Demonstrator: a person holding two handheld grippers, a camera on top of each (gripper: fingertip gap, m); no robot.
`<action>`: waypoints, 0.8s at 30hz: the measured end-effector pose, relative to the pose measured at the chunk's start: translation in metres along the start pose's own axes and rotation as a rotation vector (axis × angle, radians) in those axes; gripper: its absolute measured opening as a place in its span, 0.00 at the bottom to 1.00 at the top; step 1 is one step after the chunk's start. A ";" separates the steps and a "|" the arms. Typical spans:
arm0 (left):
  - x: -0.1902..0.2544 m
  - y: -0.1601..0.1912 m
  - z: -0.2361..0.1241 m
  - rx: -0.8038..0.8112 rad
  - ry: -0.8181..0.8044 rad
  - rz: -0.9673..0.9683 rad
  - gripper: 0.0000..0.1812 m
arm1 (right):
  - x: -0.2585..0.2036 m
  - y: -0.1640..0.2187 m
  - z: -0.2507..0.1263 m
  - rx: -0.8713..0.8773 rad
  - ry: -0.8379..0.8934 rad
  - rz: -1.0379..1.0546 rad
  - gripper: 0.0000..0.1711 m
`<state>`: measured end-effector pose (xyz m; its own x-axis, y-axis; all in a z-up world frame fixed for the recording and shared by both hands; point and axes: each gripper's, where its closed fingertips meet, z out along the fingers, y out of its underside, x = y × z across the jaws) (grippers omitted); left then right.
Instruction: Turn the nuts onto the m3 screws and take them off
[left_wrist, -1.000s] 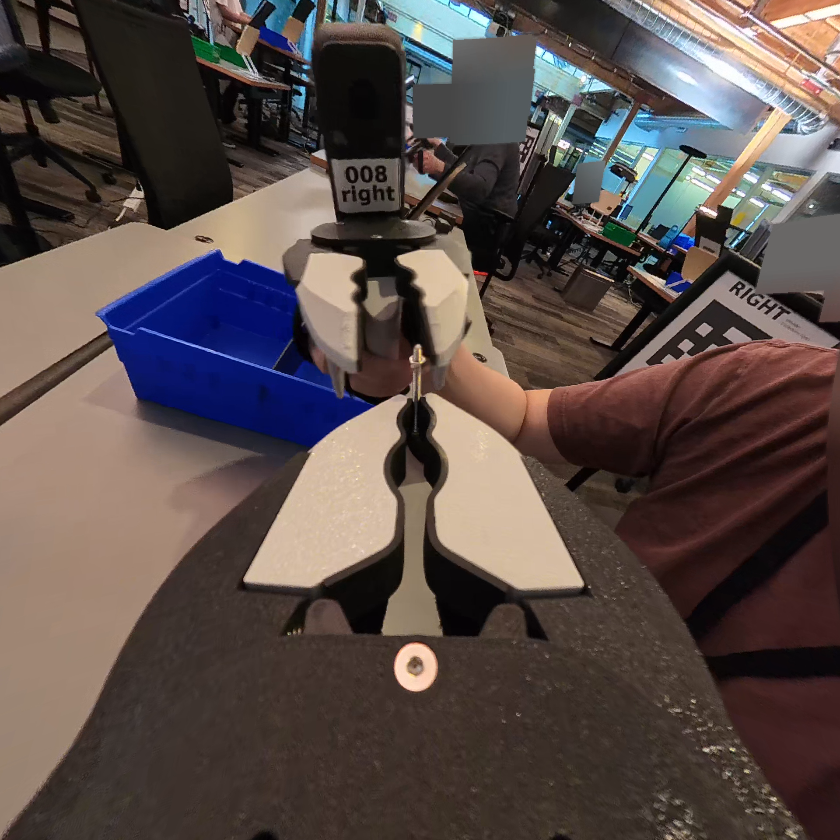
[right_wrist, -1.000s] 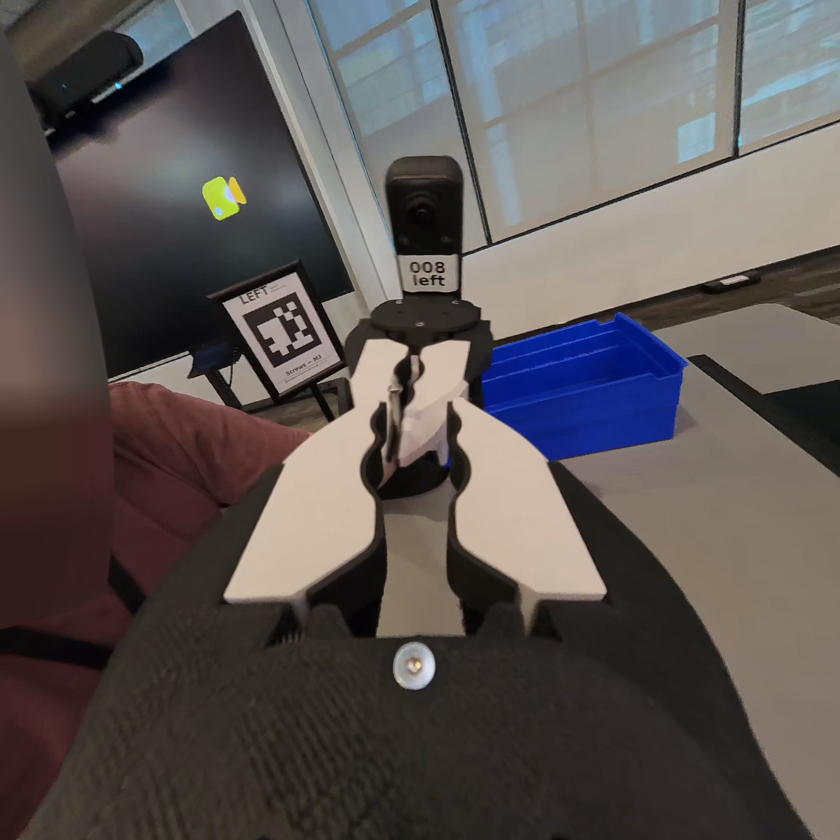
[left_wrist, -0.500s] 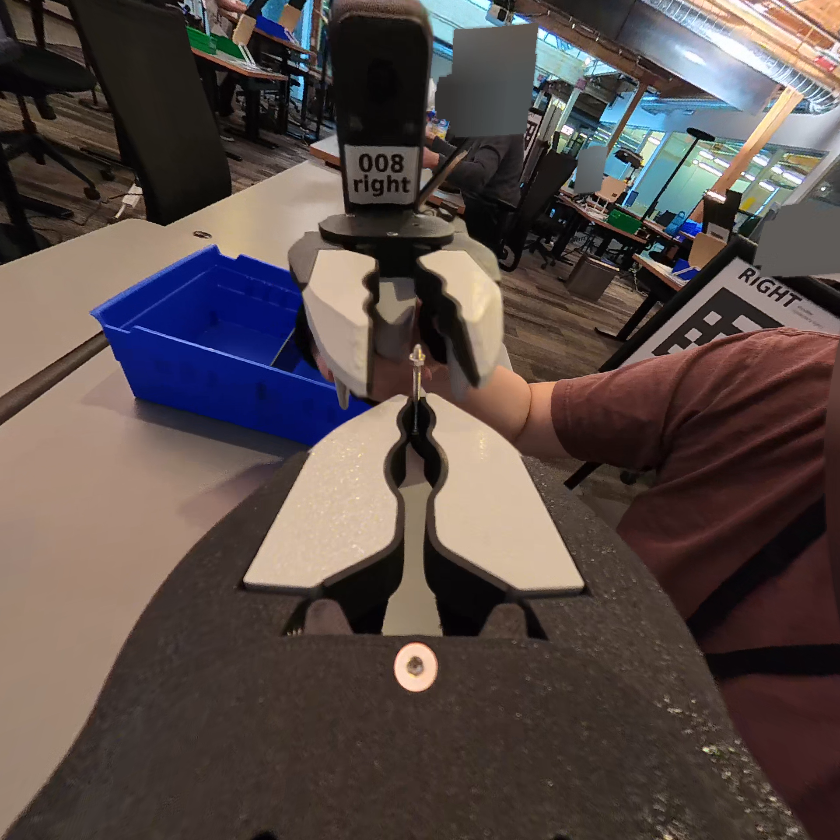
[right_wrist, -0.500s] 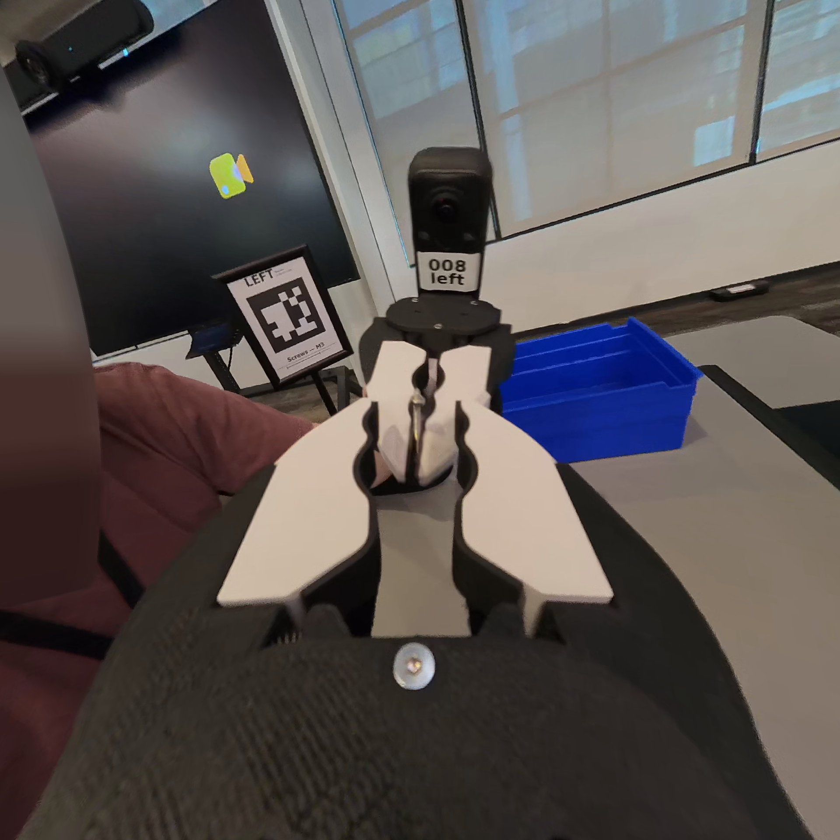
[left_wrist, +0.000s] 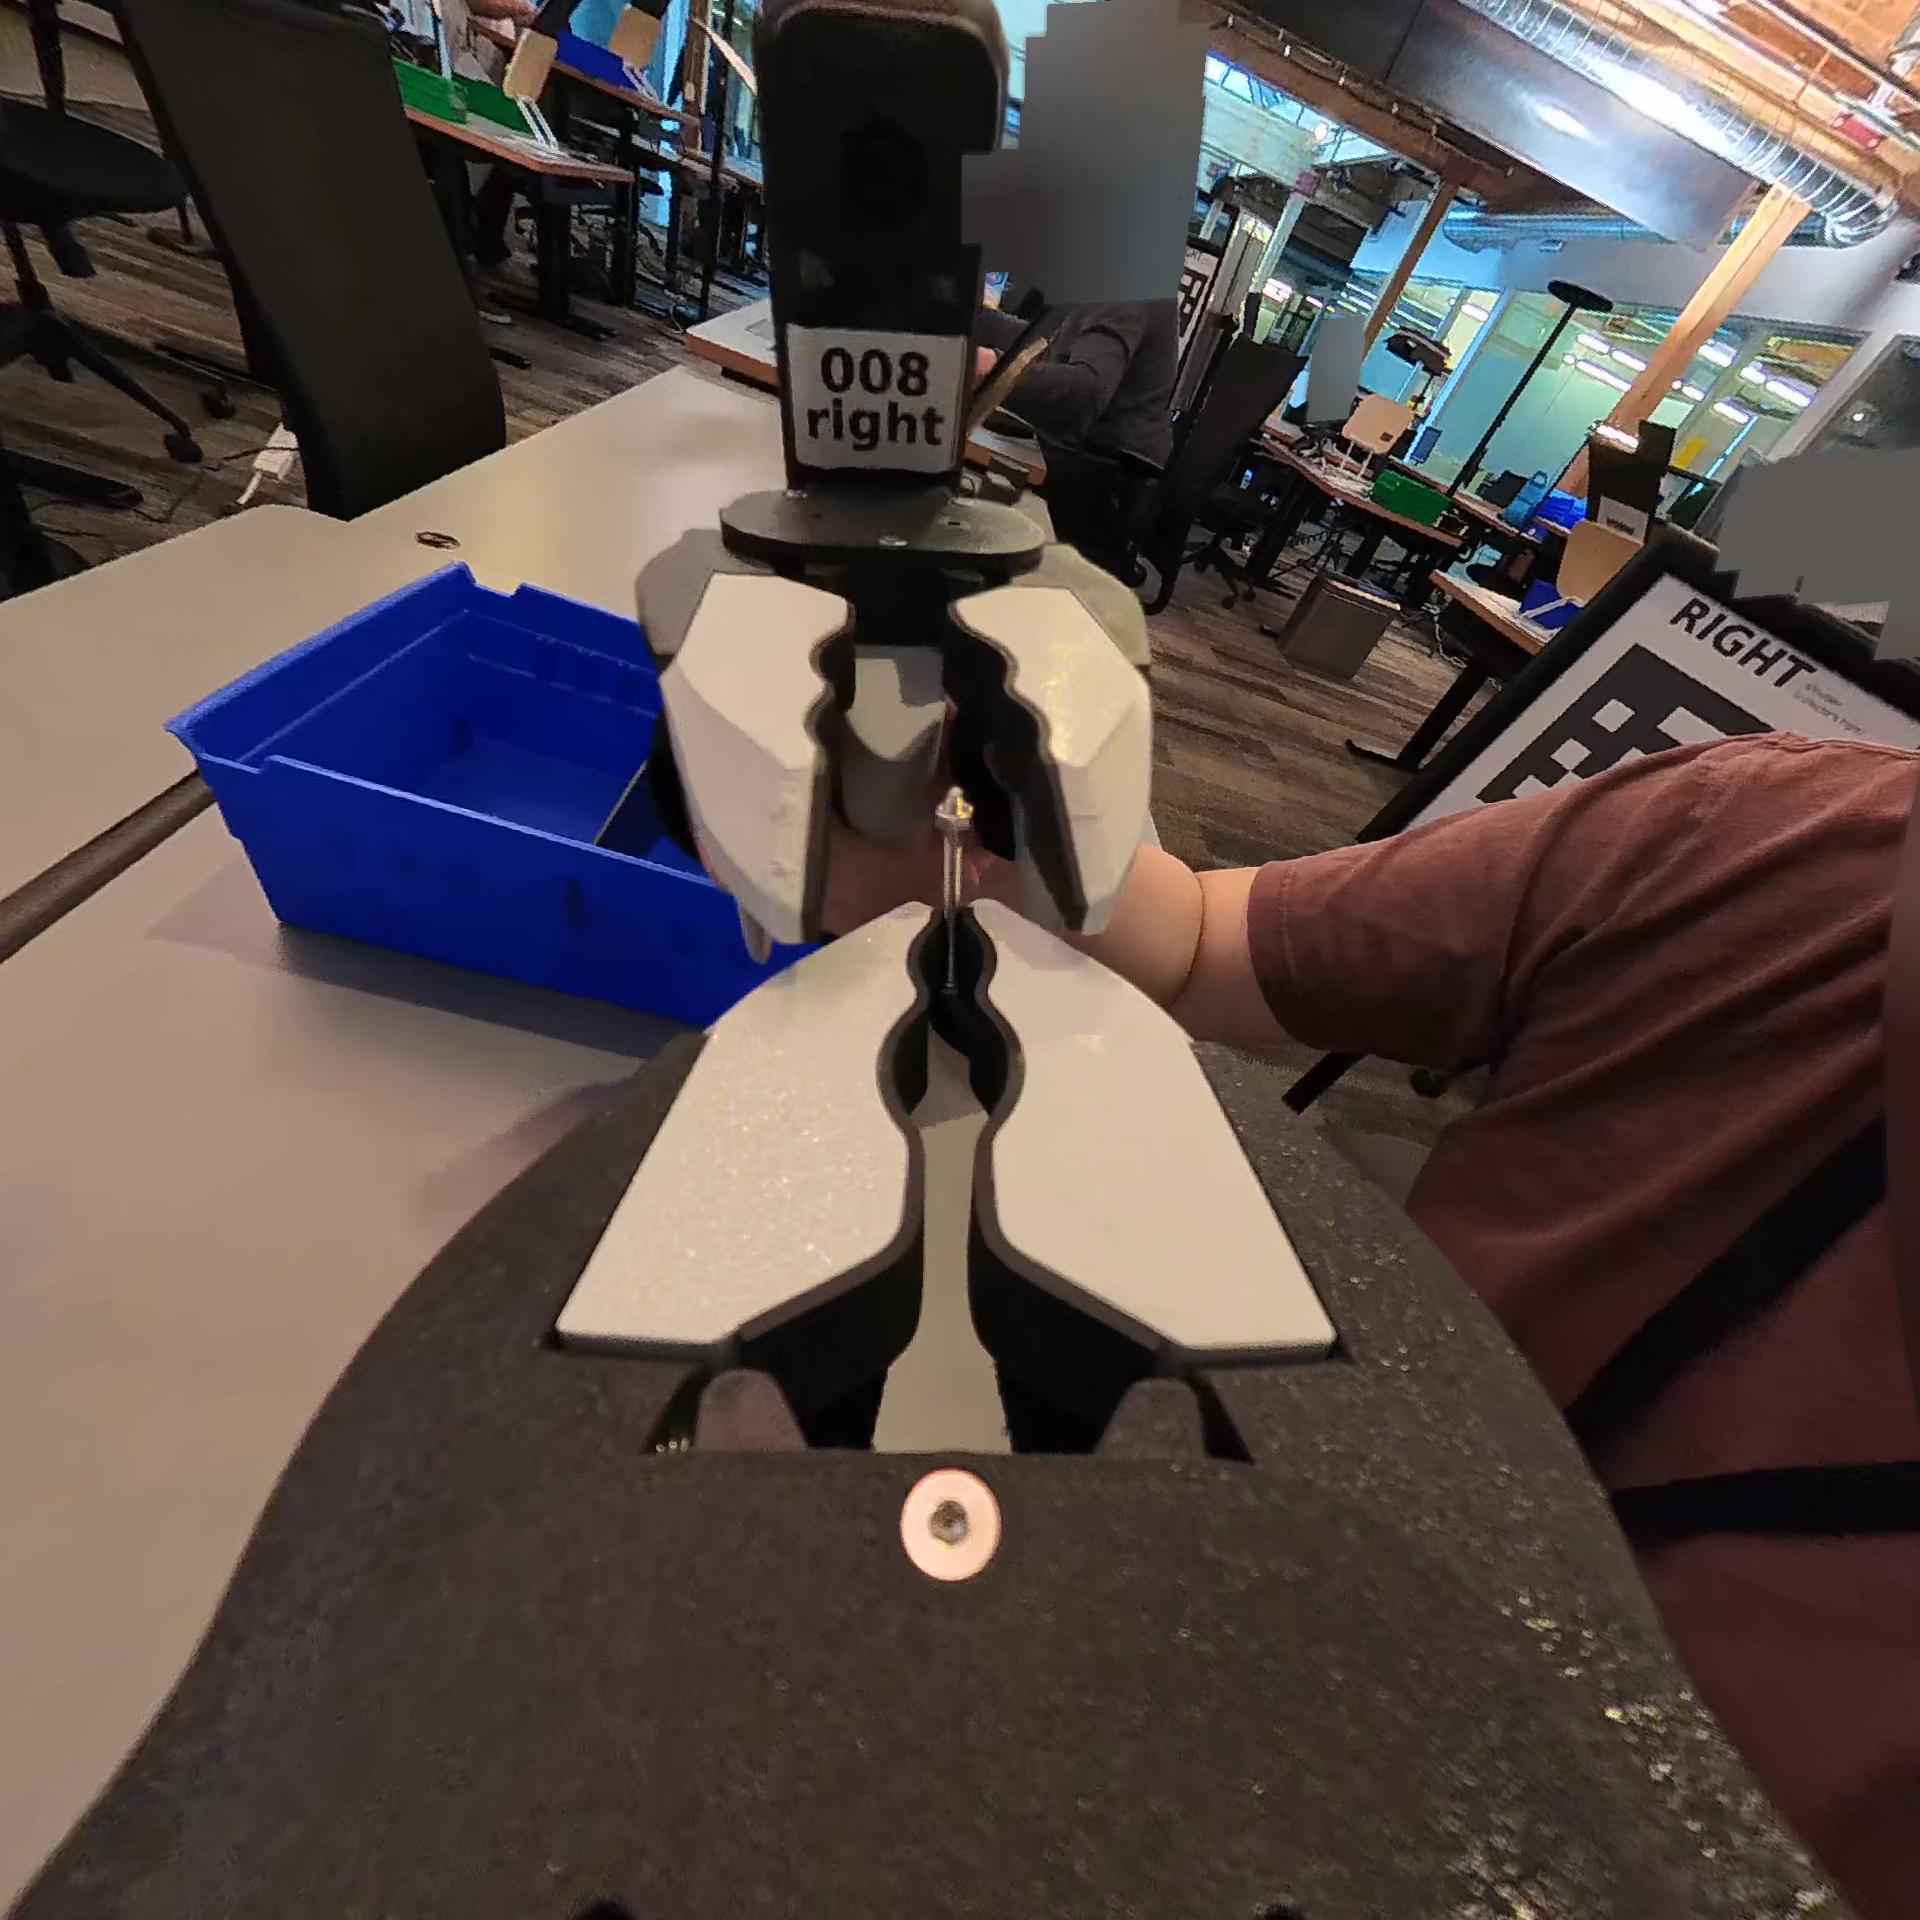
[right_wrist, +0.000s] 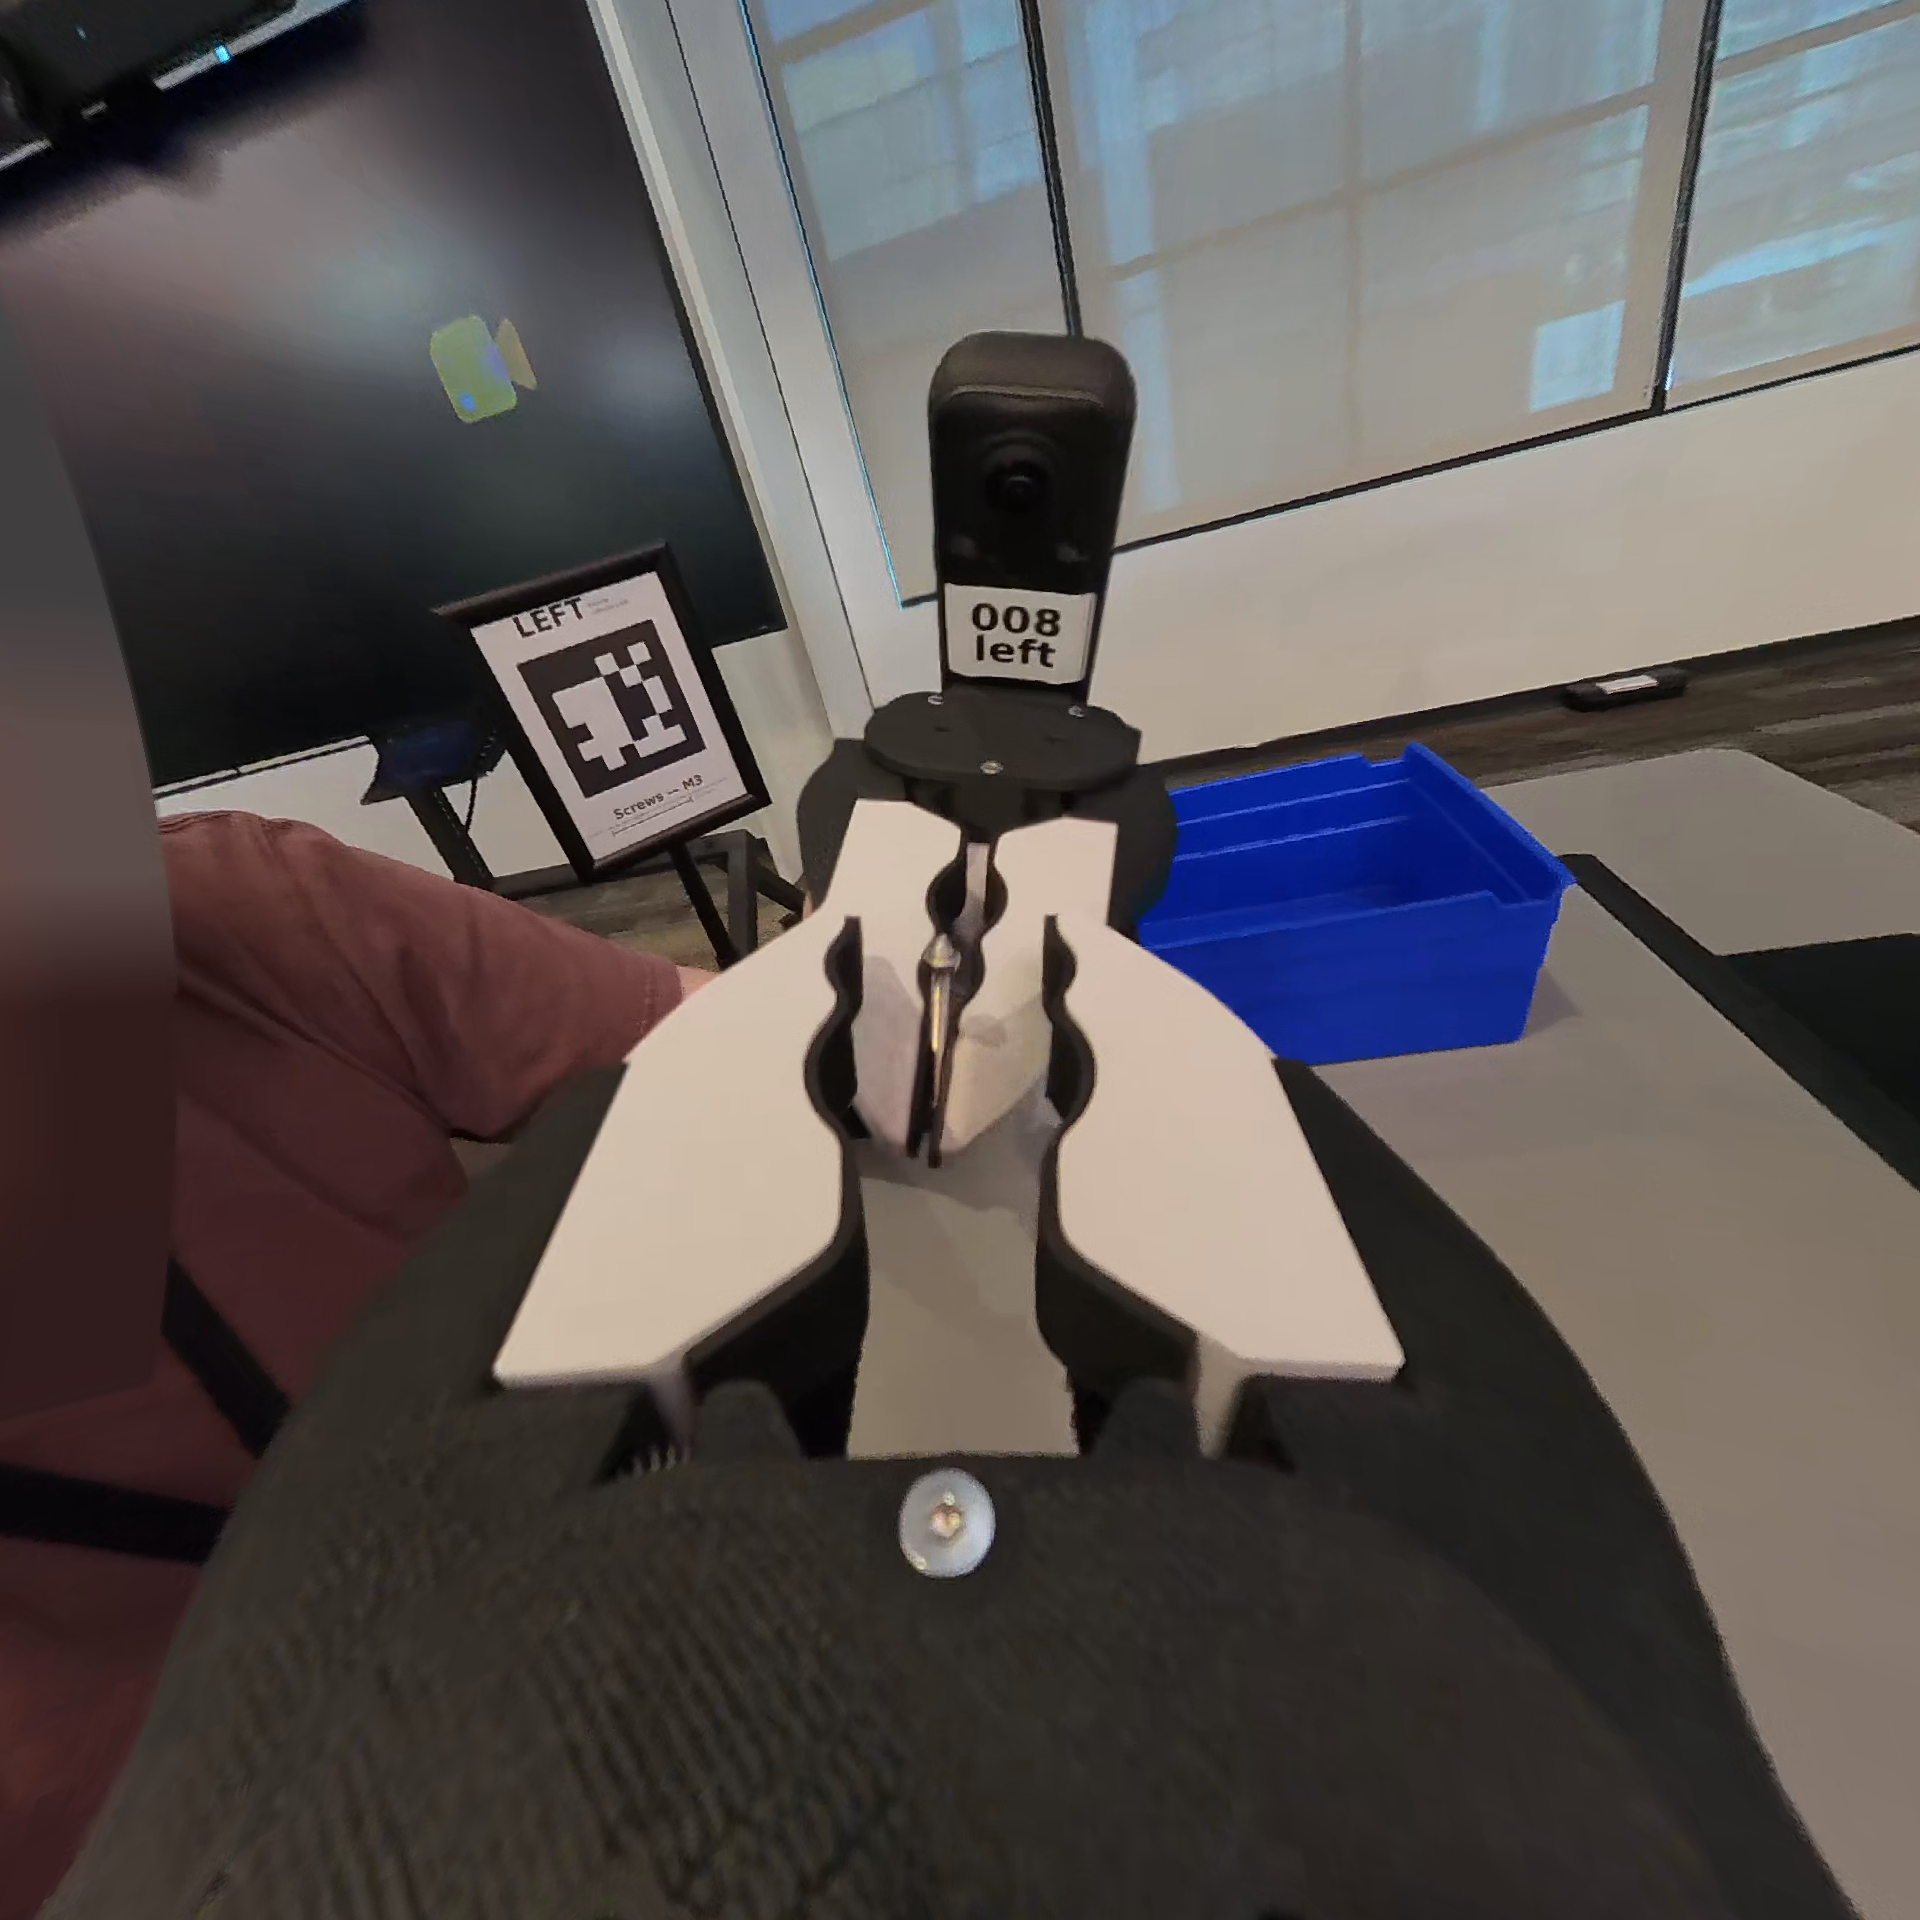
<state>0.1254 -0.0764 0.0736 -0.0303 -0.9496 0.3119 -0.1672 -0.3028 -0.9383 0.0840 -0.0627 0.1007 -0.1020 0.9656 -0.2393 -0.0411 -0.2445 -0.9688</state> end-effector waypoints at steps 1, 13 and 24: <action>0.001 0.001 0.001 -0.005 0.004 0.003 0.01 | 0.002 0.000 0.000 0.005 0.009 0.002 0.19; 0.002 0.000 0.002 -0.001 0.003 0.003 0.01 | -0.002 0.000 0.001 -0.025 0.030 -0.035 0.19; 0.001 -0.001 0.002 0.006 -0.022 0.041 0.01 | -0.004 -0.001 -0.001 -0.017 -0.001 -0.027 0.17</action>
<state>0.1272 -0.0769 0.0747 -0.0150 -0.9628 0.2697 -0.1605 -0.2639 -0.9511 0.0858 -0.0664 0.1025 -0.1017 0.9717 -0.2131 -0.0269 -0.2168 -0.9758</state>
